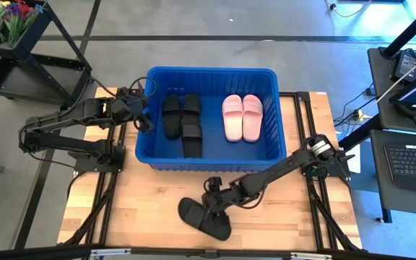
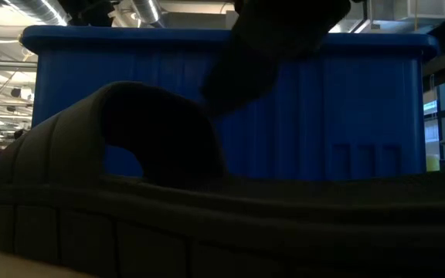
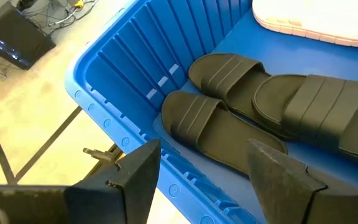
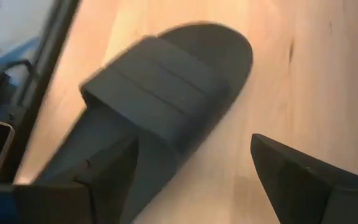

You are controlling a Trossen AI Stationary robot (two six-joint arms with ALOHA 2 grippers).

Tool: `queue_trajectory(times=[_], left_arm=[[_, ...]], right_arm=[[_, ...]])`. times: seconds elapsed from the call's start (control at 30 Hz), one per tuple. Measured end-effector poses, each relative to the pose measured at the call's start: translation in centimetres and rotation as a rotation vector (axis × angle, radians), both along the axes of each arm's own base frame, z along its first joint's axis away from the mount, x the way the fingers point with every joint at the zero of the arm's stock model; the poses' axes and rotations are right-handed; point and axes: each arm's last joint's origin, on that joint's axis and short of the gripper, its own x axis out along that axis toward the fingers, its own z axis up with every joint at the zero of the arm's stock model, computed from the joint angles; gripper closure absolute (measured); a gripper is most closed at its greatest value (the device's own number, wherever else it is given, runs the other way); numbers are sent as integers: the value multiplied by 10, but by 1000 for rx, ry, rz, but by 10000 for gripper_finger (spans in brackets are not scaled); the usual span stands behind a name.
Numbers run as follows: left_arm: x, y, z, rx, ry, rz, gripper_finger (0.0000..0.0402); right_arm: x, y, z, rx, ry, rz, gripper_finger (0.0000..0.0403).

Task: Pick and place slides into bin
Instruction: Put the black slide into the blue bin

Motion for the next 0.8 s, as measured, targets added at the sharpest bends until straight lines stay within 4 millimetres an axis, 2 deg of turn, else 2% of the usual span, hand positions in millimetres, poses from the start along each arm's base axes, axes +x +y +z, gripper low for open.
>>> queue_trajectory(times=[0.27, 0.6, 0.7, 0.8], left_arm=[[0, 0, 0, 0, 1, 0, 173], [0, 0, 0, 0, 1, 0, 173], [0, 0, 0, 0, 1, 0, 173], [0, 0, 0, 0, 1, 0, 173]], right_arm=[[0, 0, -6, 11, -26, 2, 92], [6, 3, -34, 19, 11, -23, 96], [7, 3, -34, 37, -2, -39, 115], [9, 1, -34, 38, -4, -45, 155]])
